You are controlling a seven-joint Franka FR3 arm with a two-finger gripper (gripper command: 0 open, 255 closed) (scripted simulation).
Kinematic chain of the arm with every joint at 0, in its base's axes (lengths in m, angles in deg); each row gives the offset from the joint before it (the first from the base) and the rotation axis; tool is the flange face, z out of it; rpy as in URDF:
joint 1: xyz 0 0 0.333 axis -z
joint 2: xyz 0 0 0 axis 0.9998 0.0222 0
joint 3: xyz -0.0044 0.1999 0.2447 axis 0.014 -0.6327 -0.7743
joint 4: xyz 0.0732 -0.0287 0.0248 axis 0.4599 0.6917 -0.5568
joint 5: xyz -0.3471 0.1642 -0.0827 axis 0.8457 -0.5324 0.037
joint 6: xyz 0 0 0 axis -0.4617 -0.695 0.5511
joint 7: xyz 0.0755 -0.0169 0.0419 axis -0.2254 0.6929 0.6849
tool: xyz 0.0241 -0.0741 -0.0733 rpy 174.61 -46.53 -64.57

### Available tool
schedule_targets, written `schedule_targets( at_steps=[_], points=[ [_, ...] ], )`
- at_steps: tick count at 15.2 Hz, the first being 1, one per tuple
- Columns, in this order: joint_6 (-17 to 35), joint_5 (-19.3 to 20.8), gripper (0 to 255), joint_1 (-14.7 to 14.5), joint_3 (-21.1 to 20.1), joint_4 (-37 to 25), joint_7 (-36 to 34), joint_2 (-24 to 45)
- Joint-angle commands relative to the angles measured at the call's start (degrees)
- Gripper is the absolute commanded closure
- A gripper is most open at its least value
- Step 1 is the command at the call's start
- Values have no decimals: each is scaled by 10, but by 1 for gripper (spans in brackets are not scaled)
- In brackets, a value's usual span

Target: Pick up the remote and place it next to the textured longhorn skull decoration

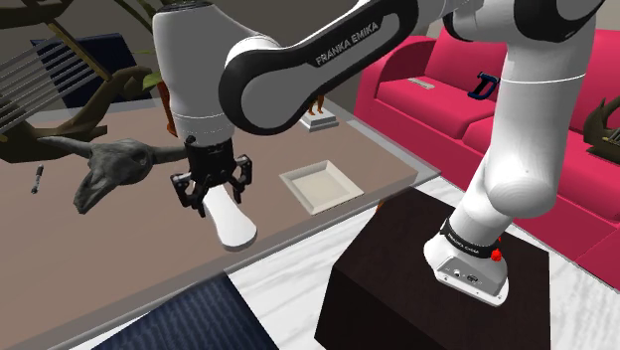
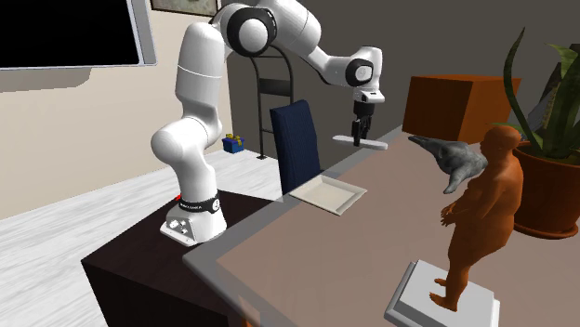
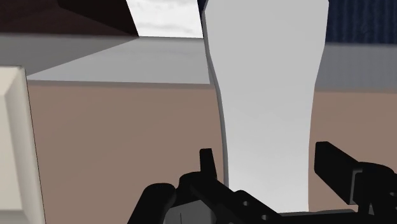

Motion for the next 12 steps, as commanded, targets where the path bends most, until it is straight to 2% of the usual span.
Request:
schedule_targets(
  at_steps=[1,12],
  points=[
    [13,6,255,-2,3,7,-4,7],
    [80,44,255,-16,22,39,-27,52]
  ],
)
